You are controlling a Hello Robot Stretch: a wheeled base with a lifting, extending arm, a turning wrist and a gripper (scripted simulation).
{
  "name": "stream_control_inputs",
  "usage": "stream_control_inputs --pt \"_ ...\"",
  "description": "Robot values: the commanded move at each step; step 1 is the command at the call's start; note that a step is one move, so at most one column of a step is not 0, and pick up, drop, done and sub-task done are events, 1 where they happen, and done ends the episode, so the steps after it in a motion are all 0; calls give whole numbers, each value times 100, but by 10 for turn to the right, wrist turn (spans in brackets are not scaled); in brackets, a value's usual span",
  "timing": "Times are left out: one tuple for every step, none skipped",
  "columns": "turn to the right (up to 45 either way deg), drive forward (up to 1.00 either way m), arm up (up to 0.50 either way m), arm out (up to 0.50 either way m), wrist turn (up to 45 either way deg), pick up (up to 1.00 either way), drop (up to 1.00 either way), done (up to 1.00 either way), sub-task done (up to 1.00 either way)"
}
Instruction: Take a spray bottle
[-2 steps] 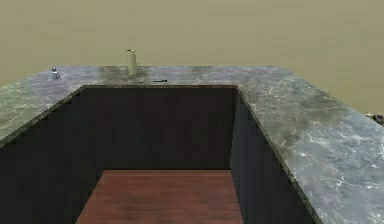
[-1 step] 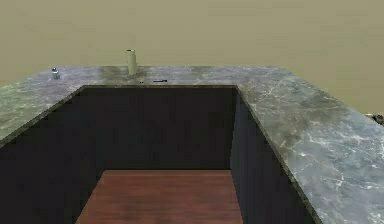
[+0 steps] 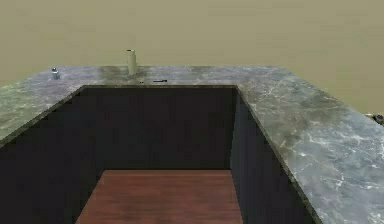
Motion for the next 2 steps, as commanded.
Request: stream_control_inputs --pt "0 0 0 0 0 100 0 0 0" --pt "0 0 0 0 0 0 0 100 0"
